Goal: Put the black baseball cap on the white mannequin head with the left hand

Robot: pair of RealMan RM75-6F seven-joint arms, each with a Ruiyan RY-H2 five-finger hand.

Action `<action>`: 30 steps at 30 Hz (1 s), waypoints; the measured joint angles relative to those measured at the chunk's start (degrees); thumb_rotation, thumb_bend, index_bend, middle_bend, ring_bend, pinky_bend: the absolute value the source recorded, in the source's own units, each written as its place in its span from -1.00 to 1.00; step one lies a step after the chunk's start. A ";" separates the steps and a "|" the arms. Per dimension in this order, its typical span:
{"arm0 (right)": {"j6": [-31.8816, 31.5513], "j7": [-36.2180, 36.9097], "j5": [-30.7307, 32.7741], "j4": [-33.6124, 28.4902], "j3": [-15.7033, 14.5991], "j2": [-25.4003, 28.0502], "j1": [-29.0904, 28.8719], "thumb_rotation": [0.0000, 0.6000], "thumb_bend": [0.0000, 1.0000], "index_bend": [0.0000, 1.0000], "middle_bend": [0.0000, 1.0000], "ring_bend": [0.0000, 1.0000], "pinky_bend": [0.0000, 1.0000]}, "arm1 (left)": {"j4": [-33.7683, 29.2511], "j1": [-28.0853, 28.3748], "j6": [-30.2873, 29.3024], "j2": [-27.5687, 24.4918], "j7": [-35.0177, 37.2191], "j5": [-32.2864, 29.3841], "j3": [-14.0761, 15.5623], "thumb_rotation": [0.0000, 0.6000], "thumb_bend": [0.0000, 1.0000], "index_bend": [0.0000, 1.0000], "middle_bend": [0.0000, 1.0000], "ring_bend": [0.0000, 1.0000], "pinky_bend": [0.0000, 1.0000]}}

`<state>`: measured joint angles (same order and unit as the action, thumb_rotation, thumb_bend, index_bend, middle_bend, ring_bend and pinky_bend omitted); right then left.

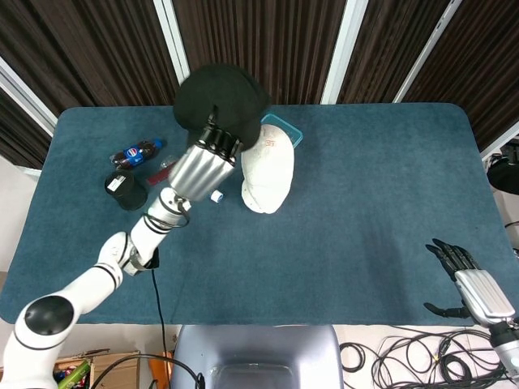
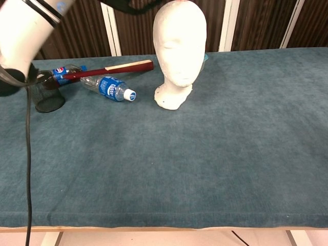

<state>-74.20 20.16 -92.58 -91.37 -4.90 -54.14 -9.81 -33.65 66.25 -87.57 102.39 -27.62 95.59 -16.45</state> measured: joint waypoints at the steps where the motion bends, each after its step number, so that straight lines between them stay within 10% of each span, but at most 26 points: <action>1: 0.06 0.04 -0.03 0.02 -0.02 0.00 -0.01 1.00 -0.85 -1.00 -1.00 -1.00 -1.00 | 0.88 0.37 -0.12 0.92 0.65 0.11 0.34 1.00 0.09 0.46 0.47 0.15 -0.45; 24: 0.90 -0.20 0.09 -0.15 -0.01 0.15 -0.14 1.00 -0.86 -1.00 -1.00 -1.00 -1.00 | 10.11 0.50 -4.53 11.48 4.35 3.85 10.02 1.00 -0.03 0.42 0.44 0.17 -0.49; 30: 0.97 -1.70 0.04 -0.59 -0.05 -0.13 -0.06 1.00 -0.85 -1.00 -1.00 -1.00 -1.00 | 9.29 -2.33 -4.16 13.27 4.34 2.13 10.20 1.00 -0.27 -0.22 -0.14 -0.26 -0.54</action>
<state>-73.23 18.46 -92.54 -91.96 -4.96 -54.27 -9.86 -24.37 63.93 -91.73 115.66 -23.28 97.72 -6.25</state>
